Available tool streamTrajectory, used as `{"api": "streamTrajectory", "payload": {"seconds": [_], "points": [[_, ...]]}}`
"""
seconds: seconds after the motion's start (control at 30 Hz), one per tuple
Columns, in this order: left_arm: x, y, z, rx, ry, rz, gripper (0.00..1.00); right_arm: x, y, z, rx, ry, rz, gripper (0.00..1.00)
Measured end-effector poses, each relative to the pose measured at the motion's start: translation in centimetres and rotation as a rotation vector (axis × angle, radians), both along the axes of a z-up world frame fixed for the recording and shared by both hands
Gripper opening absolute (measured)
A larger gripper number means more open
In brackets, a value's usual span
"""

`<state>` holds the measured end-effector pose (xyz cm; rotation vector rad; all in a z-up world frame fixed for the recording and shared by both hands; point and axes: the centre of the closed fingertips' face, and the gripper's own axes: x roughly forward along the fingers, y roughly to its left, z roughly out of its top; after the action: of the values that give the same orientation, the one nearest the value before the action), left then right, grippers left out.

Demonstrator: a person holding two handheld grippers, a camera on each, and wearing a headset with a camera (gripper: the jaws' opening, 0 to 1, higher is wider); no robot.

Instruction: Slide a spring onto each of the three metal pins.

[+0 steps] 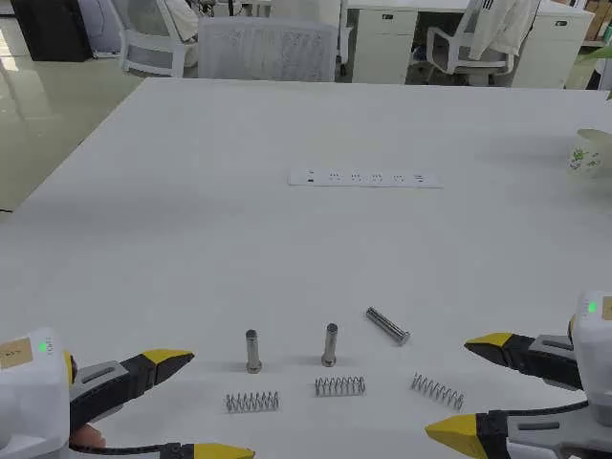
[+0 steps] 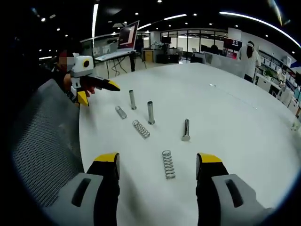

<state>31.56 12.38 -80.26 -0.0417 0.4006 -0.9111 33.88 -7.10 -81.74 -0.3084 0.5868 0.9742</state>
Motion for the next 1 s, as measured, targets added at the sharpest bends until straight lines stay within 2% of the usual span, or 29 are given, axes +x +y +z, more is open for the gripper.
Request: {"api": "streamTrajectory", "payload": {"seconds": [0.5,1.0], "points": [[0.16,0.08,0.20,-0.020,0.002,0.009,0.74,-0.09,0.02,0.06,-0.008,0.000,0.000,0.64],[-0.12,-0.19,-0.09,-0.010,0.005,-0.006,0.76,-0.18,-0.03,-0.20,-0.009,0.004,-0.003,0.64]]}}
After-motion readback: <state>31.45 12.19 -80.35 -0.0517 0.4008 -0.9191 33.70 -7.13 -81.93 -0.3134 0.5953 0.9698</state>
